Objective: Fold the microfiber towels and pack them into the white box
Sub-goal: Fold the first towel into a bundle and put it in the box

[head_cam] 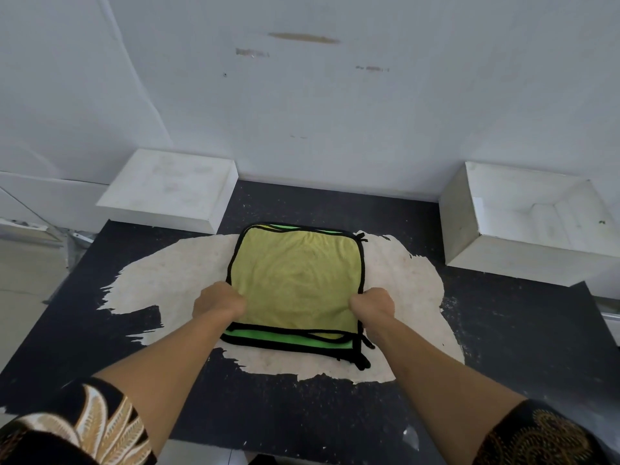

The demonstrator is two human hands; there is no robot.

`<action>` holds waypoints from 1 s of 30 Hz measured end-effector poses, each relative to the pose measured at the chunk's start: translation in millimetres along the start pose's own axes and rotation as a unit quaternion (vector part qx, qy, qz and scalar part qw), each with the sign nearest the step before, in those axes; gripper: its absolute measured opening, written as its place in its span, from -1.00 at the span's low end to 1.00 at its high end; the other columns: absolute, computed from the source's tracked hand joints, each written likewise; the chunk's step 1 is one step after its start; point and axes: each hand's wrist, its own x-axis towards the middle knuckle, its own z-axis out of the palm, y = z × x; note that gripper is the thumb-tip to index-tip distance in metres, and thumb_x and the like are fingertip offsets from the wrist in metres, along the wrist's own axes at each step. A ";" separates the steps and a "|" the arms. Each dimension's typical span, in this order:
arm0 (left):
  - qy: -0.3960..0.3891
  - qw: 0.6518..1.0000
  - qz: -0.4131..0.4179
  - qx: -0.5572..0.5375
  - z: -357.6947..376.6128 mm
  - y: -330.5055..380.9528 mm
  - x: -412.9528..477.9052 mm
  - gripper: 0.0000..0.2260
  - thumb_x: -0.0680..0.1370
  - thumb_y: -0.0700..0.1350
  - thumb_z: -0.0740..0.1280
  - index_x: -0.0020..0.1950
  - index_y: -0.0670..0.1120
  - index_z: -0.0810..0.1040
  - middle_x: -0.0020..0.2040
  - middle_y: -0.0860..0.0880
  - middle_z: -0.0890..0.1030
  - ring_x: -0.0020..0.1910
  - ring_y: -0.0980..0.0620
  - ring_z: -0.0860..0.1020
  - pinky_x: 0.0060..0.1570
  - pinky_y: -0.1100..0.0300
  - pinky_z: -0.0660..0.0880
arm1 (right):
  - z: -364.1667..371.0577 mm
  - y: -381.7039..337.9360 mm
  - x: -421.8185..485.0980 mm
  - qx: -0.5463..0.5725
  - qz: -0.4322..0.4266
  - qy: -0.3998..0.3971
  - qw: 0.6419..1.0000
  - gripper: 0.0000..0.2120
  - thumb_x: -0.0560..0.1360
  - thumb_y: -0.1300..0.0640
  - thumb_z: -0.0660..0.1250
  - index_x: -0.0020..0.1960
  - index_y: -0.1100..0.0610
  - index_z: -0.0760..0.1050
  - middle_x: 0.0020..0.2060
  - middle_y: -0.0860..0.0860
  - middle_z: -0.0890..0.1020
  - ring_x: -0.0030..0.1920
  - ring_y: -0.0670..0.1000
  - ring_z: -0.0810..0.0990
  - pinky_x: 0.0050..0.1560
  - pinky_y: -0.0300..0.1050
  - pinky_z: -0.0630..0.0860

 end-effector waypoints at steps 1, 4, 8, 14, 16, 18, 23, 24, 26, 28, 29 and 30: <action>-0.002 1.000 -0.003 -0.025 -2.1 1.7 1.3 -0.94 0.47 -0.19 0.31 -0.20 -0.13 0.48 -0.20 -0.07 0.55 -0.31 -0.02 0.51 -0.42 0.19 0.40 | -0.4 -1.8 -0.4 0.050 0.021 -0.013 0.998 -0.93 0.37 0.31 0.23 -0.27 0.21 0.39 -0.32 0.10 0.48 -0.35 0.07 0.44 -0.44 -0.19 0.32; 0.001 0.988 -0.026 -0.151 -5.9 4.9 6.4 -0.84 0.48 -0.25 0.28 0.05 -0.24 0.49 0.03 -0.18 0.58 -0.18 -0.09 0.53 -0.36 0.15 0.45 | 0.4 -5.8 -0.3 0.164 0.074 -0.046 0.983 -0.91 0.46 0.33 0.20 -0.17 0.28 0.47 -0.18 0.19 0.54 -0.24 0.16 0.51 -0.34 -0.11 0.45; -0.059 0.960 -0.023 -0.274 -10.1 6.0 14.8 -0.29 0.57 -0.23 0.25 0.57 -0.21 -0.13 0.39 -0.23 0.39 0.30 -0.22 0.43 0.17 0.00 0.48 | -0.9 -14.3 1.6 0.228 0.107 -0.064 0.966 -0.88 0.53 0.31 0.16 -0.09 0.25 0.47 -0.09 0.20 0.54 -0.18 0.20 0.55 -0.51 -0.15 0.51; -0.124 0.911 -0.038 -0.391 -11.4 2.7 25.3 -0.69 0.46 -0.28 0.28 0.20 -0.27 0.52 0.14 -0.22 0.58 0.07 -0.19 0.53 0.12 -0.01 0.52 | 0.4 -22.1 12.7 0.133 0.096 -0.048 0.985 -0.71 0.53 0.04 0.35 0.12 0.22 0.46 -0.06 0.09 0.52 0.02 0.21 0.55 0.04 0.10 0.58; -0.094 0.909 -0.057 -0.402 -10.4 3.6 30.0 -0.62 0.51 -0.10 0.37 0.28 -0.23 0.51 0.20 -0.18 0.57 0.16 -0.20 0.53 0.21 -0.05 0.50 | 3.2 -22.7 13.7 0.115 0.089 -0.033 0.989 -0.82 0.52 0.12 0.32 0.01 0.24 0.49 -0.16 0.12 0.55 -0.06 0.20 0.58 0.04 0.08 0.59; -0.053 0.920 -0.066 -0.383 -9.4 5.6 33.3 -0.53 0.52 0.03 0.41 0.30 -0.25 0.50 0.21 -0.19 0.57 0.17 -0.21 0.53 0.19 -0.03 0.51 | 6.7 -23.1 15.4 0.103 0.086 -0.021 0.991 -0.87 0.51 0.18 0.27 -0.06 0.25 0.50 -0.17 0.14 0.55 -0.11 0.18 0.57 -0.11 -0.01 0.59; -0.099 0.901 -0.093 -0.413 -13.1 11.8 41.8 -0.59 0.55 -0.02 0.42 0.27 -0.26 0.51 0.17 -0.22 0.59 0.12 -0.22 0.56 0.17 -0.10 0.54 | 11.6 -29.2 18.7 0.111 0.081 -0.001 0.991 -0.86 0.52 0.26 0.16 -0.17 0.24 0.45 -0.19 0.13 0.51 -0.24 0.11 0.47 -0.33 -0.10 0.40; -0.116 0.895 -0.095 -0.420 -15.8 13.1 43.0 -0.62 0.56 -0.05 0.40 0.27 -0.26 0.52 0.16 -0.22 0.59 0.11 -0.22 0.57 0.15 -0.11 0.55 | 11.1 -31.7 18.6 0.116 0.081 0.005 0.990 -0.86 0.51 0.27 0.17 -0.19 0.24 0.45 -0.20 0.13 0.51 -0.23 0.12 0.49 -0.31 -0.09 0.43; -0.126 0.894 -0.088 -0.422 -23.5 16.1 46.2 -0.72 0.57 -0.17 0.36 0.23 -0.28 0.55 0.09 -0.23 0.61 0.06 -0.22 0.60 0.10 -0.13 0.59 | 7.9 -37.9 17.8 0.123 0.077 0.015 0.989 -0.88 0.50 0.28 0.19 -0.18 0.25 0.46 -0.20 0.14 0.53 -0.19 0.16 0.53 -0.23 -0.05 0.50; -0.118 0.896 -0.072 -0.423 -35.4 21.5 48.7 -0.81 0.57 -0.26 0.29 0.15 -0.28 0.57 0.01 -0.23 0.62 0.00 -0.22 0.62 0.00 -0.12 0.62 | 1.7 -45.3 17.3 0.138 0.069 0.024 0.988 -0.89 0.50 0.28 0.21 -0.18 0.25 0.46 -0.18 0.15 0.53 -0.13 0.19 0.55 -0.15 -0.01 0.53; -0.115 0.895 -0.059 -0.427 -43.1 26.0 49.7 -0.82 0.57 -0.29 0.25 0.11 -0.28 0.57 -0.03 -0.23 0.62 -0.05 -0.21 0.62 -0.10 -0.07 0.63 | -3.1 -50.1 16.8 0.152 0.064 0.031 0.986 -0.89 0.50 0.28 0.20 -0.19 0.25 0.44 -0.18 0.15 0.52 -0.14 0.18 0.53 -0.16 -0.02 0.50; -0.115 0.894 -0.044 -0.431 -51.7 31.9 49.9 -0.83 0.57 -0.32 0.21 0.08 -0.28 0.57 -0.07 -0.21 0.61 -0.11 -0.18 0.62 -0.23 -0.01 0.62 | -9.0 -55.9 15.8 0.169 0.059 0.037 0.983 -0.89 0.50 0.28 0.20 -0.20 0.24 0.43 -0.19 0.15 0.51 -0.16 0.16 0.51 -0.19 -0.03 0.46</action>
